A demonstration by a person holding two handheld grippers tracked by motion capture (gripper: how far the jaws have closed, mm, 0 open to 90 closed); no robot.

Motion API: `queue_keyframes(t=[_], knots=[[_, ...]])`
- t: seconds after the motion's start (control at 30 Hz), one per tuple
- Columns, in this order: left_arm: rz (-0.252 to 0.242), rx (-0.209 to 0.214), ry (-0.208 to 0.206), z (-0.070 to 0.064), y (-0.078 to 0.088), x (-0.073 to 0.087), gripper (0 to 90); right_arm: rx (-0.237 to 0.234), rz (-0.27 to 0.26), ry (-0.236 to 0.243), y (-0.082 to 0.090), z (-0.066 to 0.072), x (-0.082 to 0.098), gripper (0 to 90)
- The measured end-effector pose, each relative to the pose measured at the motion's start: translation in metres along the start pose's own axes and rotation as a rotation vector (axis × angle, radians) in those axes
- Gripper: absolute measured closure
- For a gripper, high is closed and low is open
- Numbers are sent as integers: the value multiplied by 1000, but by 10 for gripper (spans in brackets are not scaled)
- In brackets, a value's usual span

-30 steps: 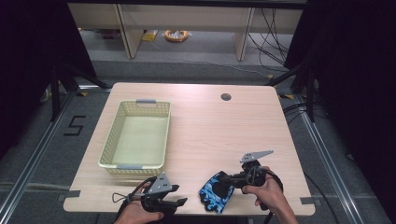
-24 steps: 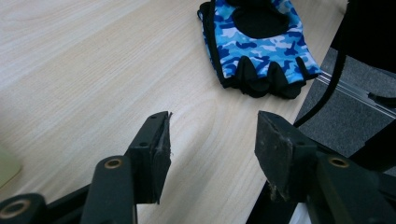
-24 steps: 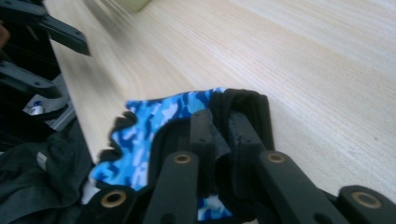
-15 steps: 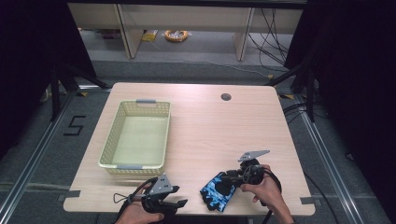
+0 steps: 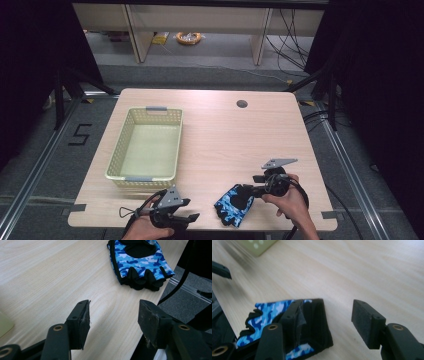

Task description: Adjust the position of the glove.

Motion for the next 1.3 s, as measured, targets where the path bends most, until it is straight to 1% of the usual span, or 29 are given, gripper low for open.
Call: queue_keyframes(t=[0.03, 0.07, 0.1, 0.17, 0.2, 0.23, 0.27, 0.37, 0.4, 0.47, 0.53, 0.57, 0.63, 0.7, 0.77, 0.8, 0.83, 0.87, 0.9, 0.93, 0.97, 1.0, 1.03, 1.07, 1.1, 1.13, 1.2, 1.27, 1.3], knots=[[4, 3, 25, -2, -1, 1, 417, -4, 20, -7, -2, 1, 3, 440], [9, -7, 23, -1, -1, 1, 409, -16, 16, -6, -6, 2, 4, 440], [5, -5, 20, -2, -2, 0, 400, -20, 45, -2, -6, 2, 6, 436], [3, 6, 46, -5, -5, 0, 382, -36, 62, -2, -8, 4, 8, 423], [15, -3, 25, -3, -6, -1, 371, -45, 47, -10, -11, 6, 8, 421], [5, 8, 37, -4, -9, -3, 363, -42, 71, 0, -10, 5, 9, 420], [-4, 14, 63, -6, -12, -4, 357, -47, 51, -2, -14, 7, 8, 419], [12, 21, 83, -8, -18, -5, 340, -46, 107, 8, -19, 9, 12, 418], [15, 23, 69, -8, -21, -5, 337, -49, 122, 6, -22, 9, 13, 425], [21, 25, 82, -9, -22, -6, 334, -42, 133, 14, -26, 8, 15, 434], [23, 33, 87, -12, -27, -7, 328, -61, 142, 8, -29, 10, 19, 509], [24, 31, 81, -12, -28, -7, 328, -61, 142, 8, -29, 10, 19, 509], [30, 38, 101, -15, -34, -8, 326, -44, 134, -17, -28, 10, 20, 572], [33, 37, 105, -15, -36, -8, 322, -68, 132, -31, -28, 12, 21, 619], [28, 47, 112, -19, -39, -9, 320, -70, 128, -38, -28, 12, 21, 636], [33, 55, 103, -20, -40, -10, 319, -69, 126, -60, -27, 13, 22, 651], [43, 59, 117, -22, -42, -10, 313, -68, 94, -90, -28, 12, 24, 676], [37, 62, 121, -23, -43, -11, 312, -66, 89, -98, -26, 13, 25, 683], [46, 57, 108, -21, -43, -10, 310, -54, 63, -103, -28, 12, 25, 687], [47, 58, 106, -21, -45, -10, 308, -59, 75, -107, -26, 13, 27, 691], [47, 58, 106, -21, -45, -10, 305, -58, 62, -121, -25, 12, 28, 695], [46, 73, 136, -23, -48, -11, 304, -76, 51, -135, -25, 12, 28, 698], [46, 73, 136, -23, -48, -11, 304, -79, 40, -135, -25, 12, 29, 700], [43, 72, 159, -25, -49, -11, 304, -79, 40, -135, -25, 12, 29, 700], [50, 87, 155, -26, -51, -11, 302, -73, 33, -144, -25, 11, 30, 700], [54, 90, 178, -28, -52, -11, 299, -71, 32, -145, -25, 12, 30, 701], [56, 108, 190, -29, -54, -12, 288, -54, 34, -152, -24, 12, 30, 700], [59, 112, 194, -32, -57, -12, 277, -62, 21, -152, -25, 13, 30, 699], [56, 115, 217, -35, -59, -13, 271, -41, 21, -158, -25, 13, 30, 699]])
Point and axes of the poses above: each handheld gripper's, and its own axes: y roughly backward along the jaws, x roughly out of its underside, z roughly to its left, the point moved 8 cm from there along -y, roughly forward along the jaws, and after that the axes turned 2 degrees about -z, right-handed, at the moved point
